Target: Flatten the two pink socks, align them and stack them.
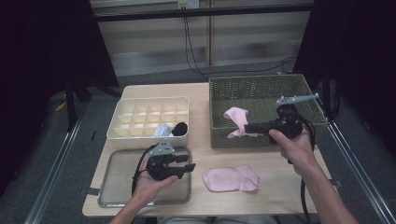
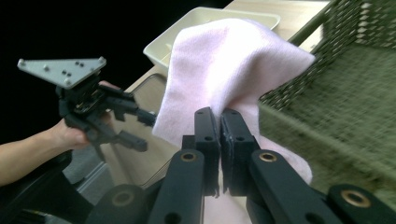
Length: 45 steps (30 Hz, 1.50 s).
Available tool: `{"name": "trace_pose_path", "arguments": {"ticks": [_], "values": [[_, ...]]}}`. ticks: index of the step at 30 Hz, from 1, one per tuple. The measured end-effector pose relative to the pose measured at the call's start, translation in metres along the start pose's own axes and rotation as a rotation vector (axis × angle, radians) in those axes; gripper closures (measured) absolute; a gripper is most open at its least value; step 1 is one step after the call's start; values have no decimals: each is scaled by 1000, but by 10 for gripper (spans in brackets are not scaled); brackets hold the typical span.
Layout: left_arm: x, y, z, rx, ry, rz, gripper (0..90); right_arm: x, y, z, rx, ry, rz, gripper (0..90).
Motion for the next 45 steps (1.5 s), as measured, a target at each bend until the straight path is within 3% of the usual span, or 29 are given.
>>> {"name": "trace_pose_path", "arguments": {"ticks": [4, 8, 13, 20, 27, 33, 39, 44, 45], "values": [[9, 7, 6, 13, -15, 7, 613, 7, -15, -6, 8, 12, -11, 870], [19, 6, 14, -2, -44, -13, 656, 13, -29, -4, 22, 10, -17, 870], [30, -11, 20, -20, -73, -41, 656, 23, -55, -2, 41, 7, -51, 870], [47, -26, 28, -2, -109, -110, 626, 39, -87, 7, 69, 8, -81, 868], [63, -38, 34, 17, -132, -180, 639, 52, -109, 8, 63, 10, -122, 866], [70, -43, 29, 42, -113, -214, 650, 63, -120, 12, 51, 7, -141, 862], [73, -45, 29, 24, -112, -211, 641, 73, -128, 17, 50, -4, -169, 849], [71, -46, 29, 29, -109, -223, 612, 78, -141, 11, 47, -9, -215, 808], [71, -46, 28, 33, -87, -222, 602, 77, -143, 10, 36, -14, -226, 800]]}}
Point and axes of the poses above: each handheld gripper's, and its own axes: x roughly forward along the jaws, y roughly out of its top, z roughly to its right, the point moved 8 cm from there along x, roughly forward along the jaws, and after that the axes turned 1 degree about -z, right-handed, at the moved point
